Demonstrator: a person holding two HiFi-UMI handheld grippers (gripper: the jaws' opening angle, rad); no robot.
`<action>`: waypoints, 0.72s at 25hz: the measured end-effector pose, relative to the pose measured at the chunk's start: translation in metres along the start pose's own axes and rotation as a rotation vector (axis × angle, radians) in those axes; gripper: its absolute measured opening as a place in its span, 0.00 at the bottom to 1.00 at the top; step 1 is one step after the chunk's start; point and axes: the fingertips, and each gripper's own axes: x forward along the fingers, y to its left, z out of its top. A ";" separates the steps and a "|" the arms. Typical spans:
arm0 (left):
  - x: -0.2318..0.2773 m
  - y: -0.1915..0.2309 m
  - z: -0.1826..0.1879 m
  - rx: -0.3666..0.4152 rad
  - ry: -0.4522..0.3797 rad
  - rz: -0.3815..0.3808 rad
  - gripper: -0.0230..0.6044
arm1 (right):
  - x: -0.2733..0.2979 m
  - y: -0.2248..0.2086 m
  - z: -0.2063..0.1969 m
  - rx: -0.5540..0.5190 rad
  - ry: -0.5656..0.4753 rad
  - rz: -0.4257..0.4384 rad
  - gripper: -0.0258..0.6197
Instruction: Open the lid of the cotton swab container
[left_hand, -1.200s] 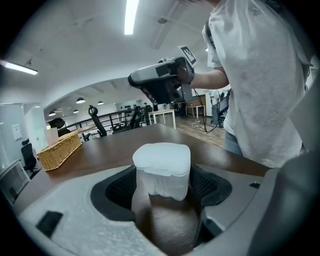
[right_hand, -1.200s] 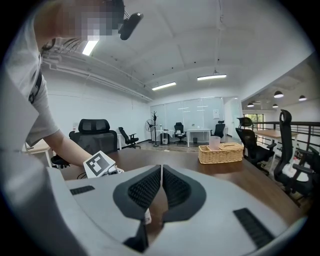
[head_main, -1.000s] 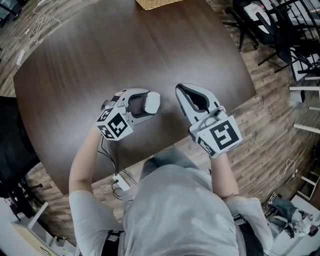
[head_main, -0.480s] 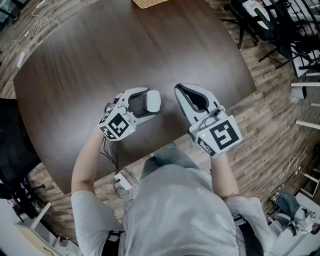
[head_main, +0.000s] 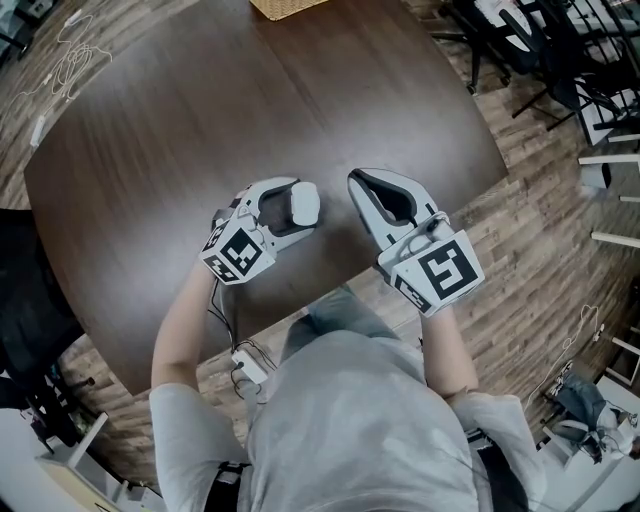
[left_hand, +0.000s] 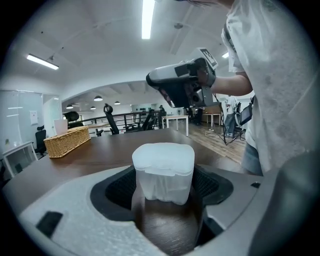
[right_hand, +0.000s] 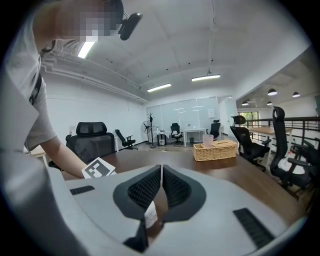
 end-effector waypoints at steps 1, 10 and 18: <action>0.000 0.000 0.001 -0.021 0.010 0.010 0.56 | 0.000 0.001 0.001 -0.005 0.000 0.004 0.07; -0.039 0.020 0.059 -0.183 -0.080 0.249 0.56 | -0.009 0.009 0.018 -0.036 -0.016 0.010 0.07; -0.091 0.014 0.121 -0.165 -0.121 0.463 0.56 | -0.028 0.038 0.048 -0.048 -0.093 0.101 0.06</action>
